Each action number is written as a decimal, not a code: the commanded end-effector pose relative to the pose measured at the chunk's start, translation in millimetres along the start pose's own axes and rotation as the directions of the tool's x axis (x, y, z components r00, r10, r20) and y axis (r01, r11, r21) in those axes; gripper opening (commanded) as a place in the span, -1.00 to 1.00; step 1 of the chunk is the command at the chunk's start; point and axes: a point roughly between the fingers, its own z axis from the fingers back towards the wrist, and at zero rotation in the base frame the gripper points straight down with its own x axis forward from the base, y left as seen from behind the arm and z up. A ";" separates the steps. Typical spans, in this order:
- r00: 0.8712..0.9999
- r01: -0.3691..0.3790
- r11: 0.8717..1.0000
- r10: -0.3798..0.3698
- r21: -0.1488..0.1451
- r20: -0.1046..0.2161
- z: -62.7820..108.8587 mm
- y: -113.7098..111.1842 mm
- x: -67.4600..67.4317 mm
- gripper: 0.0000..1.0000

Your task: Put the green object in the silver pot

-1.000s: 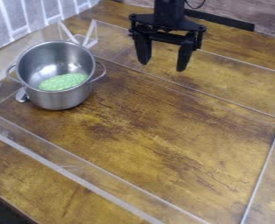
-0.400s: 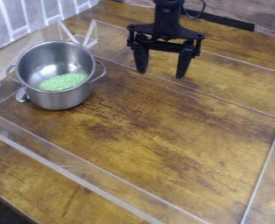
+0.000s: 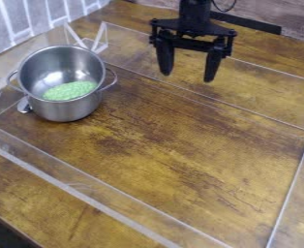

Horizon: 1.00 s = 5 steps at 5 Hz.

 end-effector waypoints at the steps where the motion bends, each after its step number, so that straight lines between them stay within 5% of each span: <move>1: 0.995 0.039 0.999 -0.037 -0.024 0.090 30.4 10.9 10.5 1.00; 3: 0.994 -0.067 0.998 0.067 0.001 0.092 47.7 32.4 -2.3 1.00; 5: 0.994 -0.070 0.997 0.071 -0.014 0.081 36.0 8.4 -6.1 1.00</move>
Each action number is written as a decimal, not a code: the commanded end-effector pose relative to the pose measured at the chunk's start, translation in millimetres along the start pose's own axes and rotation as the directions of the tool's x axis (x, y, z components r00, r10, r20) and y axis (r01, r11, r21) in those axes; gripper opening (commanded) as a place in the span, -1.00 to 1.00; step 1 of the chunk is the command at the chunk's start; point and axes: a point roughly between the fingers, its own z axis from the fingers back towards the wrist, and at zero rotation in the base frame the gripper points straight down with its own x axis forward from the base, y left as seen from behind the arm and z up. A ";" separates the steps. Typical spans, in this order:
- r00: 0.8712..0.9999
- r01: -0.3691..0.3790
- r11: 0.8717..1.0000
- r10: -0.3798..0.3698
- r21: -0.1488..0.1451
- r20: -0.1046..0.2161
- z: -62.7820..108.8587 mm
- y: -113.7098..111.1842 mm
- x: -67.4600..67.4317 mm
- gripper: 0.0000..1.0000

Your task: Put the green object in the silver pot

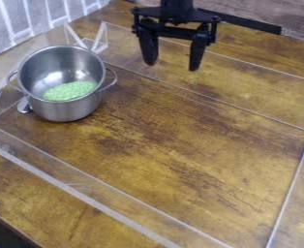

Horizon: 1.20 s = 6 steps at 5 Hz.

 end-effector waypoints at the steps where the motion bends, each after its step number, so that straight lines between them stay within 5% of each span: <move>1: 0.999 0.008 1.000 -0.007 -0.019 0.050 10.9 -13.9 0.0 1.00; 2: 0.988 0.146 0.989 -0.145 -0.023 0.047 3.4 -16.3 8.7 1.00; 3: 0.975 0.216 0.976 -0.215 -0.023 0.051 15.9 -15.6 13.0 1.00; 5: 0.982 0.184 0.983 -0.182 -0.016 0.056 5.0 18.4 13.5 1.00; 6: 0.978 0.203 0.979 -0.202 -0.016 0.049 -1.9 13.8 13.0 1.00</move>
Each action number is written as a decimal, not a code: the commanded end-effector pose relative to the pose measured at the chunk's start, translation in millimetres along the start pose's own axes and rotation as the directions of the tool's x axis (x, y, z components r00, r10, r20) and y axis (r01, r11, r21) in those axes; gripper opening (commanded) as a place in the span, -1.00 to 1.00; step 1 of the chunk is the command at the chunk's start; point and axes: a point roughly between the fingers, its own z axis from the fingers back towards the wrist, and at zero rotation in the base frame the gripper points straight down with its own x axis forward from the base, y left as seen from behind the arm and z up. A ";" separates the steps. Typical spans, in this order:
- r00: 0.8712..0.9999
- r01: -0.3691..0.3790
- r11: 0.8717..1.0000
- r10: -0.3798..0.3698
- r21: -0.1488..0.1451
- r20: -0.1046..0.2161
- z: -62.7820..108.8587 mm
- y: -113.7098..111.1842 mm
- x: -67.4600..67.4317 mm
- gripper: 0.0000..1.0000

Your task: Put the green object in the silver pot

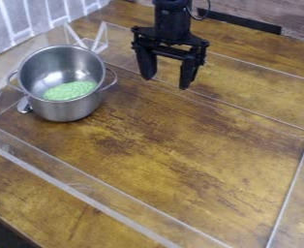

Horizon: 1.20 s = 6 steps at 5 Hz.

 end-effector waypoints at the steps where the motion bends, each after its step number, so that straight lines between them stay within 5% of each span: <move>1: 0.997 0.029 1.000 -0.028 -0.006 0.070 21.5 -6.7 5.6 1.00; 2: 0.997 0.047 0.999 -0.047 -0.005 0.061 14.6 -11.4 5.6 1.00; 4: 0.997 0.066 0.998 -0.066 0.007 0.043 27.5 -3.8 28.9 1.00; 6: 1.000 0.029 1.000 -0.029 0.003 0.009 14.0 6.6 27.2 1.00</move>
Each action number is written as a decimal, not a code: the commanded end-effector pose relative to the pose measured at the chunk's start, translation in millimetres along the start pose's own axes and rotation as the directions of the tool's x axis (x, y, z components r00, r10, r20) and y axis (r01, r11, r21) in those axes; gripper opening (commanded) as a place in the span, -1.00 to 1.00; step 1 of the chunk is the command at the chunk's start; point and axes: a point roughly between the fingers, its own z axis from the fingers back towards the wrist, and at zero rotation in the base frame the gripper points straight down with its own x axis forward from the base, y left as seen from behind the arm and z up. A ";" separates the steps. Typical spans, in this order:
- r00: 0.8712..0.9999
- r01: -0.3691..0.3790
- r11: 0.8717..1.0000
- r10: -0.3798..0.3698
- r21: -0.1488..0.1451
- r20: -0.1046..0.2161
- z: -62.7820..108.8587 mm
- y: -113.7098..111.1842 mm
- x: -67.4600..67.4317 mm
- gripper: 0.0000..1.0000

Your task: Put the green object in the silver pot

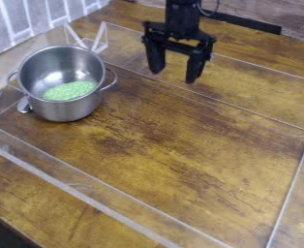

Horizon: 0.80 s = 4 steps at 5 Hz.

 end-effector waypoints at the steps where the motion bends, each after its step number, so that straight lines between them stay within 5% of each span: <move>1: 0.996 -0.066 0.998 0.067 -0.012 0.058 9.9 13.7 -1.9 1.00; 2: 0.993 -0.099 0.995 0.100 -0.010 0.066 7.4 19.3 -3.2 1.00; 4: 0.987 -0.123 0.991 0.127 -0.045 0.099 30.8 -2.7 13.7 1.00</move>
